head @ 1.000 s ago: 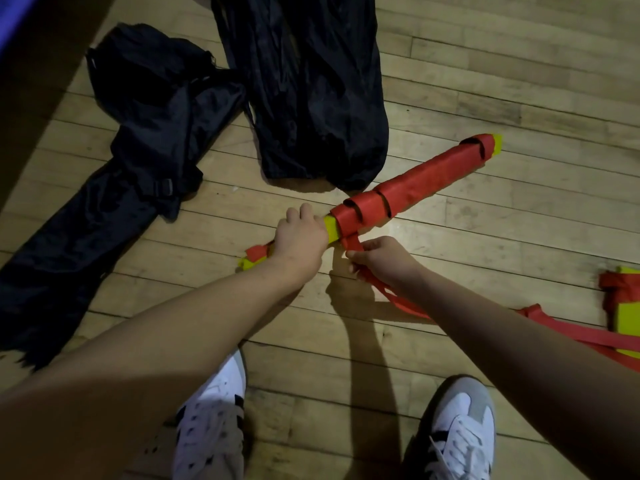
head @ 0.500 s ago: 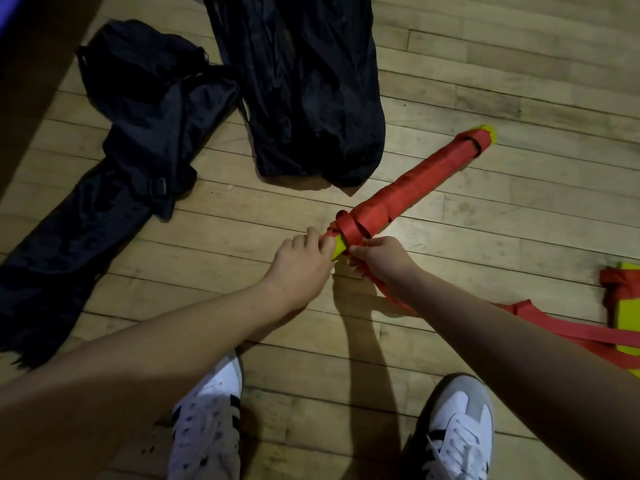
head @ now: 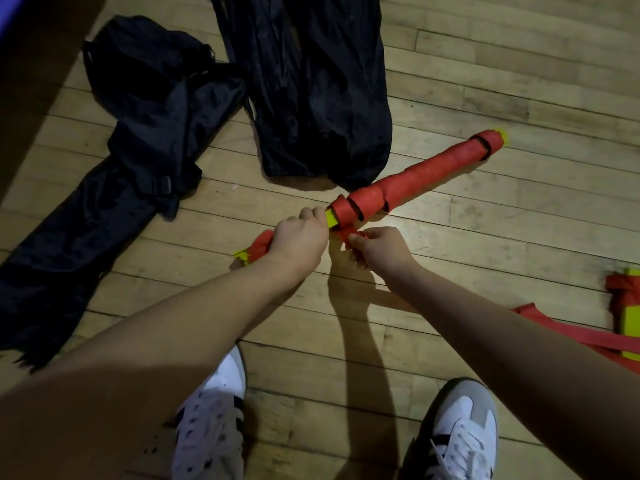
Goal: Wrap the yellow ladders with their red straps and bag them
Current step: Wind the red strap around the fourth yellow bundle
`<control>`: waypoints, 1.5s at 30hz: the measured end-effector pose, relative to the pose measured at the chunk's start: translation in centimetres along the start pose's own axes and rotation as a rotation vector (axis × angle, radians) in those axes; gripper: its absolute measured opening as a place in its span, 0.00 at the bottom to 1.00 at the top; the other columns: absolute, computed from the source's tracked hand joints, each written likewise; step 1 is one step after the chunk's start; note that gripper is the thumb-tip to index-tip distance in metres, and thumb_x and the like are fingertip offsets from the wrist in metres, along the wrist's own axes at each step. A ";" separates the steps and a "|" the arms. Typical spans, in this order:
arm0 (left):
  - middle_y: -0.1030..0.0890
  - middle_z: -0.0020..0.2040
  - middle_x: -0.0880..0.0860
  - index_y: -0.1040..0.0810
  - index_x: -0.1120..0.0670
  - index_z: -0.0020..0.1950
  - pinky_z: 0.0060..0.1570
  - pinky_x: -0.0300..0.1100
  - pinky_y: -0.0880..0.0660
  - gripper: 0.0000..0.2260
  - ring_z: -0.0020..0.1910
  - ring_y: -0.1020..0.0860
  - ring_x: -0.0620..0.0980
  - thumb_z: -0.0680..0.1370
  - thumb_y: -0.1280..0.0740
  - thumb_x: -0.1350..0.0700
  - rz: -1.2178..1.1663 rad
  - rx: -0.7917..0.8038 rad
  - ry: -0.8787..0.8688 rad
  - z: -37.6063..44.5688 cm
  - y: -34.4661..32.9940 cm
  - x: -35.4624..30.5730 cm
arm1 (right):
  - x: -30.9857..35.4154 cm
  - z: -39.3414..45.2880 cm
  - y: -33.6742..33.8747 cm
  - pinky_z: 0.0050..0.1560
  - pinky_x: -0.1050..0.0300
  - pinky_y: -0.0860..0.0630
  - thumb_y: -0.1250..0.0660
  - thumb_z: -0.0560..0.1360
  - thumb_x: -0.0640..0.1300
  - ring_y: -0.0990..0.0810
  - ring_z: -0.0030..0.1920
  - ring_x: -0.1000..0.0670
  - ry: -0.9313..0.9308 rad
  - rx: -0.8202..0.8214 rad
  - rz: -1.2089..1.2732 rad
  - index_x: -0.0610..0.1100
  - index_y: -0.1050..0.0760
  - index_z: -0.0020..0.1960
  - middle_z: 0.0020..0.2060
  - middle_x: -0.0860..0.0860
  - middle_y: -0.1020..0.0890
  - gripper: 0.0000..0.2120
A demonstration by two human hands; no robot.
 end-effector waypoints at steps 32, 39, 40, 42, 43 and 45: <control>0.30 0.62 0.57 0.41 0.66 0.72 0.49 0.41 0.26 0.24 0.60 0.27 0.54 0.79 0.42 0.60 0.203 -0.137 -0.022 1.8 0.4 0.5 | -0.2 0.1 1.7 0.33 0.63 0.27 0.40 0.80 0.34 0.23 0.29 0.50 0.001 0.106 -0.017 0.36 0.23 0.44 0.31 0.46 0.20 0.09; 0.23 0.48 0.53 0.22 0.54 0.51 0.40 0.42 0.28 0.19 0.44 0.24 0.51 0.66 0.25 0.47 0.158 -0.276 -0.220 -0.2 -1.6 -0.5 | -1.0 0.6 0.9 0.29 0.66 0.28 0.38 0.78 0.37 0.23 0.27 0.52 -0.005 0.040 -0.073 0.41 0.25 0.34 0.32 0.44 0.19 0.14; 0.23 0.49 0.55 0.22 0.55 0.51 0.40 0.44 0.27 0.22 0.44 0.24 0.53 0.64 0.24 0.44 0.124 -0.294 -0.247 -0.6 -1.9 -0.5 | -1.1 0.7 0.9 0.28 0.67 0.28 0.37 0.78 0.36 0.23 0.27 0.53 -0.005 0.032 -0.067 0.41 0.25 0.34 0.31 0.44 0.20 0.14; 0.22 0.51 0.59 0.23 0.58 0.52 0.41 0.46 0.26 0.22 0.44 0.23 0.57 0.65 0.24 0.46 0.039 -0.333 -0.290 -1.5 -2.3 -0.7 | -1.3 0.7 0.9 0.31 0.64 0.26 0.37 0.76 0.32 0.22 0.28 0.51 -0.015 0.022 -0.038 0.39 0.24 0.34 0.31 0.44 0.20 0.13; 0.23 0.52 0.62 0.24 0.58 0.54 0.41 0.47 0.25 0.21 0.44 0.23 0.59 0.67 0.24 0.49 0.006 -0.336 -0.304 -1.9 -2.4 -0.9 | -1.5 0.7 0.9 0.33 0.62 0.25 0.38 0.75 0.31 0.22 0.29 0.50 -0.028 0.019 -0.020 0.38 0.23 0.35 0.31 0.44 0.21 0.11; 0.26 0.58 0.63 0.28 0.55 0.61 0.46 0.49 0.26 0.20 0.49 0.24 0.60 0.72 0.29 0.54 -0.041 -0.226 -0.310 -2.7 -2.3 -1.4 | -2.1 0.5 1.0 0.33 0.60 0.24 0.38 0.74 0.28 0.23 0.30 0.49 -0.075 0.018 0.023 0.33 0.21 0.41 0.30 0.44 0.22 0.08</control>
Point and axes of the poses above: each hand's wrist, its own z-axis towards the middle knuckle, its own y-axis out of the back of the hand, x = y × z, the point moved 2 cm from there along z, towards the middle knuckle
